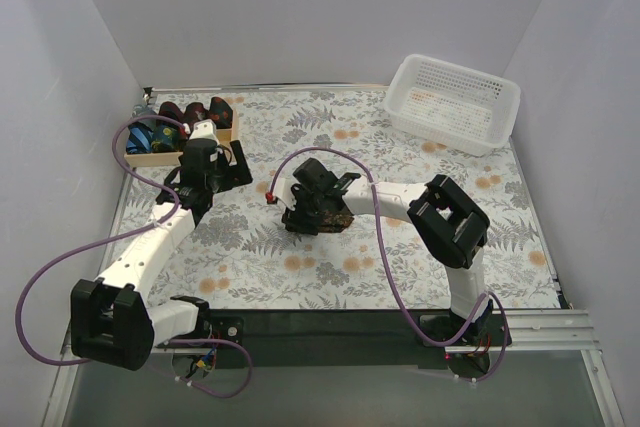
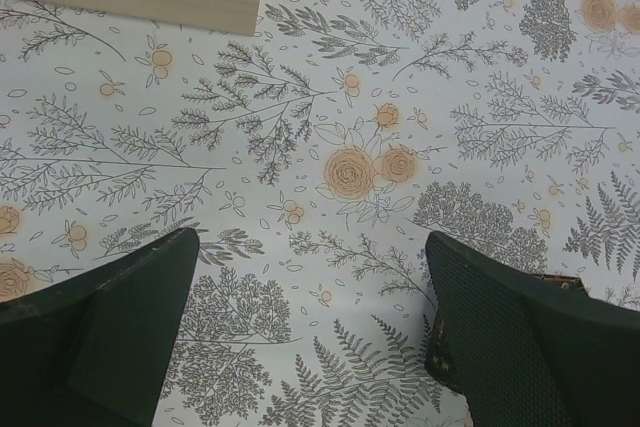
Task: Roll the ties
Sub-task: Roll the tie
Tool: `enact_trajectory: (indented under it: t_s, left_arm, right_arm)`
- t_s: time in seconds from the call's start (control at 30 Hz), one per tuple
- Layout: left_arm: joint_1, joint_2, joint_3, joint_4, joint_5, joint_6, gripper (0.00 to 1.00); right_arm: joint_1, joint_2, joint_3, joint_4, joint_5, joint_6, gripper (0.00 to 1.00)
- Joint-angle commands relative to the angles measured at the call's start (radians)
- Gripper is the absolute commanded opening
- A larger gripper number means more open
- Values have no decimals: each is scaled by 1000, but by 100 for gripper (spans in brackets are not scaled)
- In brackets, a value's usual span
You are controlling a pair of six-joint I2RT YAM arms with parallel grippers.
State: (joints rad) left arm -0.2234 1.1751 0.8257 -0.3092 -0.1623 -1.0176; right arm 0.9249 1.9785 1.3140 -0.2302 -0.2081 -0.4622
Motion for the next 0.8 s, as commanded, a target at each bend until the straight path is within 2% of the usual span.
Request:
enact_trajectory:
  t_s: [0.0,0.03,0.07,0.2,0.3,0.53,0.67,0.77]
  left_arm:
    - [15,1,-8,13,55,-10,91]
    - [21,4,-10,13,76,-22,96]
    - [30,6,-13,12,127,-33,98]
    - [39,20,-26,16,283,-58,98]
    - [39,31,-39,27,342,-79,98]
    - [38,17,-114,94,481,-139,98]
    - [7,26,-146,113,523,-167,98]
    - [-28,20,-175,131,523,-180,98]
  right_arm:
    - [11,-6,19,-23,-50,-44,61]
    - [11,-9,22,-24,-53,-49,64]
    - [11,-18,28,-26,-59,-49,71]
    - [11,-59,47,-32,-53,-29,78]
    - [9,-119,51,-32,-14,16,84]
    - [-17,-331,-57,54,36,148,91]
    - [-35,-481,-174,140,163,256,95]
    - [-52,-558,-246,173,203,333,95]
